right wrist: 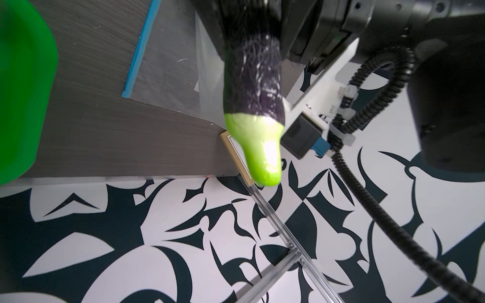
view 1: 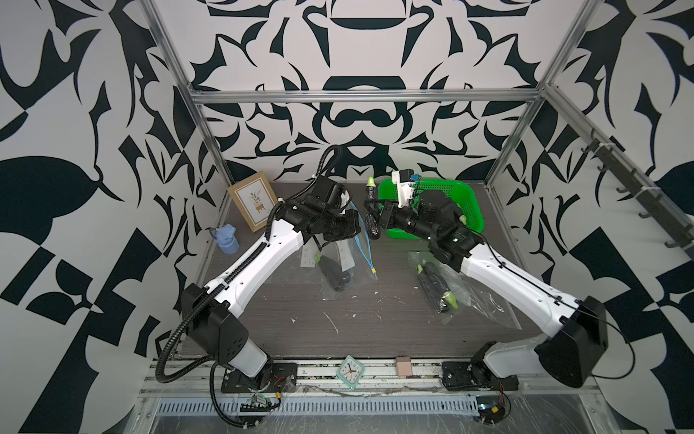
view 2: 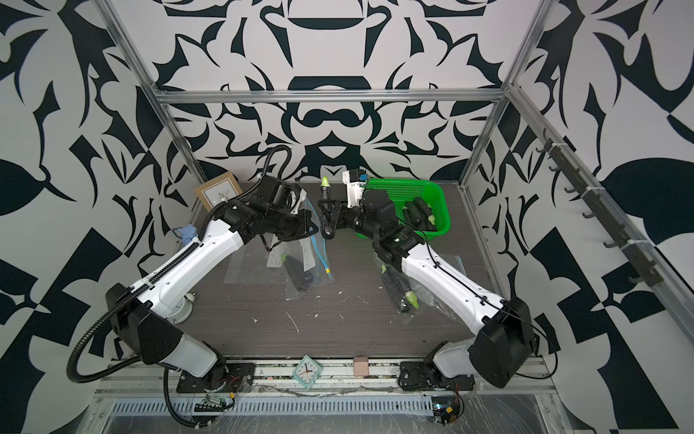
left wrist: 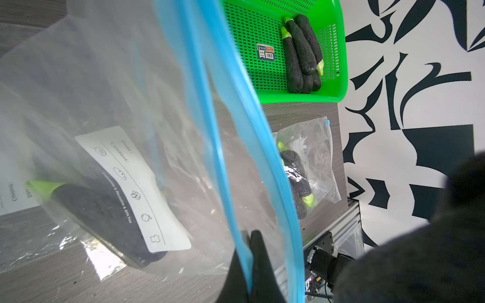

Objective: Place the eggplant in a zip-top bag and seal the zipper
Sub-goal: Place the eggplant in the zipper food storage bag.

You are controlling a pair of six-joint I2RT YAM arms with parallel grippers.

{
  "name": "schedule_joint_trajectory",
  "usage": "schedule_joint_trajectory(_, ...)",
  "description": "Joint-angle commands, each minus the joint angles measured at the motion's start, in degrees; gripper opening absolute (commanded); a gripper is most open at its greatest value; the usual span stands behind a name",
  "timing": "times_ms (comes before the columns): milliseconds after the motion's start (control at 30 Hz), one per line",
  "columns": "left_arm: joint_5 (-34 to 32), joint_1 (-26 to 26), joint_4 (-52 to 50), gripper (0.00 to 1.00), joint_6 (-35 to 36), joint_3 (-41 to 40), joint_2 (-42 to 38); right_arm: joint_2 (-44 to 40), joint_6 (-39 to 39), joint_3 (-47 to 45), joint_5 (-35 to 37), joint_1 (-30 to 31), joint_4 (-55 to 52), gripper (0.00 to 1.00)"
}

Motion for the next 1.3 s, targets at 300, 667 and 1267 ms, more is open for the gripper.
schedule_joint_trajectory(300,-2.96,-0.55,-1.94,0.00,-1.12,1.86,-2.09,1.68,1.20,-3.59,8.84,2.68,10.14,0.09)
schedule_joint_trajectory(667,-3.33,-0.55,-1.56,0.00,-1.11,1.19,-2.70,-0.81,2.31,-3.71,8.76,5.23,12.35,0.09)
schedule_joint_trajectory(1267,-2.95,-0.56,-2.09,0.00,-1.41,1.63,-4.87,3.35,-0.77,-11.59,18.12,7.95,17.36,0.08)
